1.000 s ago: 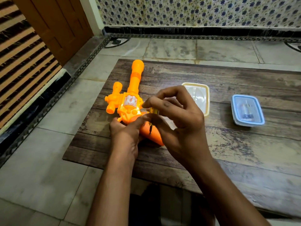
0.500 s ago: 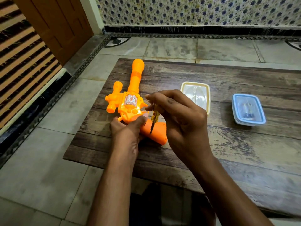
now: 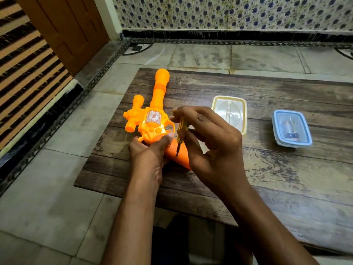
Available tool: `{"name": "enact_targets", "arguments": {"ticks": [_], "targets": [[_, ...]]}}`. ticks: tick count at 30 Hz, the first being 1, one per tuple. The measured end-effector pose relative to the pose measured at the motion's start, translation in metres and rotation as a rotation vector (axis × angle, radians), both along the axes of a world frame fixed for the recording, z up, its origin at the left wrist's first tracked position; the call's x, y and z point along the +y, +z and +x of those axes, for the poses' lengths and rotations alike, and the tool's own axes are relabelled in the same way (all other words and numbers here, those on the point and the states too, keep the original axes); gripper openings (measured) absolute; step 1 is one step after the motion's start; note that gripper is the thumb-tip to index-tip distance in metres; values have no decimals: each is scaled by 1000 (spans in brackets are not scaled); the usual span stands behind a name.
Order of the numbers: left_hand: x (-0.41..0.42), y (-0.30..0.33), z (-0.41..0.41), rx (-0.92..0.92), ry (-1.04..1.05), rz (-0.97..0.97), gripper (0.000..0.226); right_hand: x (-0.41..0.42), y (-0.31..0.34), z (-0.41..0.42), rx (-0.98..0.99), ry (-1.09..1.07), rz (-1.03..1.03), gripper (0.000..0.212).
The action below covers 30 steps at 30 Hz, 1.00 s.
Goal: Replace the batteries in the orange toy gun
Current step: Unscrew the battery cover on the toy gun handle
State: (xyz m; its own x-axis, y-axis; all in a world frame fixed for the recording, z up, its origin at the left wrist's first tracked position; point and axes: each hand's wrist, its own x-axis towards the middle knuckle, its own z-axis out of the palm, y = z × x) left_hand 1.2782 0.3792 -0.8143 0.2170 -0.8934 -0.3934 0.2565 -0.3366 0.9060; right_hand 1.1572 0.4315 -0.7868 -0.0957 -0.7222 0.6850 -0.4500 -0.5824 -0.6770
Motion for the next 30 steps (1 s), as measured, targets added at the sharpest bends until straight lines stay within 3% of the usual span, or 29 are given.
{"name": "enact_targets", "arguments": {"ticks": [4,8,14,16,21,25,28,30], "targets": [[-1,0,0,28,9,8,57,-4,-4,-3,-50,-35,4,31],[-1,-2,1,26,3,6,55,0,-2,-2,-4,-14,-6,46],[-2,-2,2,24,15,47,64,-1,-2,-2,-36,-60,-17,25],[-2,-1,1,26,17,41,70,-1,-1,-4,-12,-64,-17,26],[-2,-2,1,29,19,13,62,1,-1,-4,-35,-34,12,29],[0,-1,1,42,20,18,70,-1,-3,-3,-2,-131,-22,32],[0,1,-1,36,23,8,96,-1,-5,-4,-11,-74,-8,38],[0,0,0,25,19,5,98,0,-4,-4,-14,-52,-3,36]]}}
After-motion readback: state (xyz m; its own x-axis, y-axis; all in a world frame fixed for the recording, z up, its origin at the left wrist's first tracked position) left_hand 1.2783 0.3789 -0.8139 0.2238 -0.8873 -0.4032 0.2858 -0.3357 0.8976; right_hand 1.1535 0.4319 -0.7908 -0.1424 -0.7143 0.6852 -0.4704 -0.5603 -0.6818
